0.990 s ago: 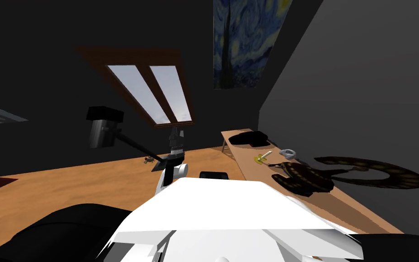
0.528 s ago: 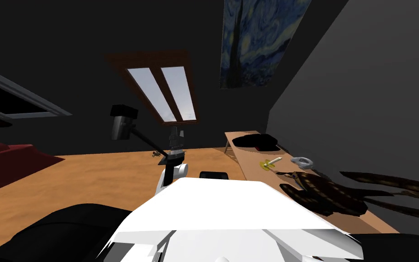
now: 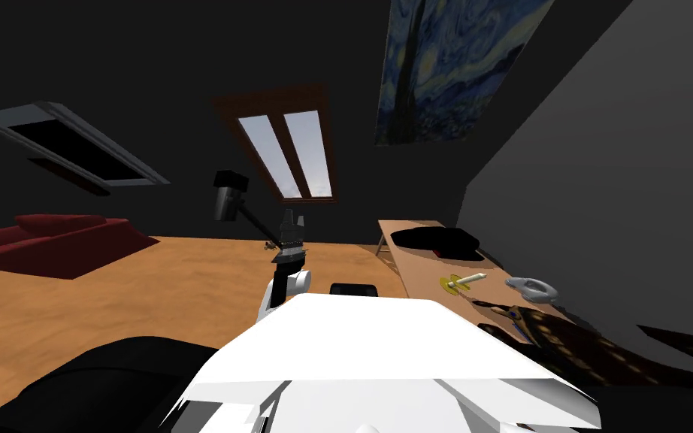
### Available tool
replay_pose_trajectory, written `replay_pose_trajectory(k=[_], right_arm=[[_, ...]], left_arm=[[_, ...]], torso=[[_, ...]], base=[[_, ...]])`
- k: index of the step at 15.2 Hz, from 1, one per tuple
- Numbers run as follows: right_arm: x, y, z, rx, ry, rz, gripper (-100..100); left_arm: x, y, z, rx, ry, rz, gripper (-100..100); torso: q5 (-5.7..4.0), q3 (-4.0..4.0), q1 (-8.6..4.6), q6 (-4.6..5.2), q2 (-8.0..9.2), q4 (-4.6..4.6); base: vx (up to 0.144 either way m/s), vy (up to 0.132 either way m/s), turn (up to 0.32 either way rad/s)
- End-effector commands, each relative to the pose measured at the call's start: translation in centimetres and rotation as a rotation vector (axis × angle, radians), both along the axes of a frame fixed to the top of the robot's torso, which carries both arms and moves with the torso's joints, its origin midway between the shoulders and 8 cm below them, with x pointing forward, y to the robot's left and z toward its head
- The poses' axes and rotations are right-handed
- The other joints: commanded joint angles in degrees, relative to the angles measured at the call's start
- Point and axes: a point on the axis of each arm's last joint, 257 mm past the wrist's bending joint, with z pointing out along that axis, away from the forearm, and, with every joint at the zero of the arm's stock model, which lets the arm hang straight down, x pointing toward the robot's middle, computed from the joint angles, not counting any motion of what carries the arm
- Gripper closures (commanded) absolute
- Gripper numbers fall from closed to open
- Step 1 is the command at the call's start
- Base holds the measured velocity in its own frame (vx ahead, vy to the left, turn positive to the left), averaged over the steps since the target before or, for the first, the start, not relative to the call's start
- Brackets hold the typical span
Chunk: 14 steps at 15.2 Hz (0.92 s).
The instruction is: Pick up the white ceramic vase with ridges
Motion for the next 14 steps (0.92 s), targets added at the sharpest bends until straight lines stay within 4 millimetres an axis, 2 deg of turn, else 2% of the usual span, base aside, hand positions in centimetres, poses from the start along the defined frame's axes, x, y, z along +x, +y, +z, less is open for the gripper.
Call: replay_pose_trajectory(k=[1, 4, 7, 8, 14], right_arm=[[-1.7, -2.2, 0.9, -0.055, 0.039, 0.027, -100], [-5.1, -7.0, 3.3, -0.161, 0.126, 0.074, -100], [-7.0, -9.3, 4.9, -0.215, 0.176, 0.097, -100], [-6.3, -8.3, 4.4, -0.196, 0.157, 0.088, -100], [-8.5, -8.4, 2.3, -0.198, 0.169, 0.055, -100]], left_arm=[[0.0, 0.0, 0.0, 0.0, 0.0, 0.0, 0], [0.0, 0.0, 0.0, 0.0, 0.0, 0.0, 0], [0.0, 0.0, 0.0, 0.0, 0.0, 0.0, 0], [0.0, 0.0, 0.0, 0.0, 0.0, 0.0, 0], [0.0, 0.0, 0.0, 0.0, 0.0, 0.0, 0]], torso=[[0.0, 0.0, 0.0, 0.0, 0.0, 0.0], [0.0, 0.04, 0.0, 0.03, 0.07, 0.02], [-0.02, 0.1, -0.03, 0.04, 0.16, 0.04], [-0.01, 0.1, -0.01, 0.04, 0.17, 0.05], [-0.03, 0.03, 0.07, 0.06, 0.03, 0.02]], base=[[-0.021, -0.028, 0.163], [-0.029, -0.028, 0.165], [-0.049, -0.031, 0.141], [-0.028, -0.015, 0.034], [-0.006, -0.005, 0.084]])
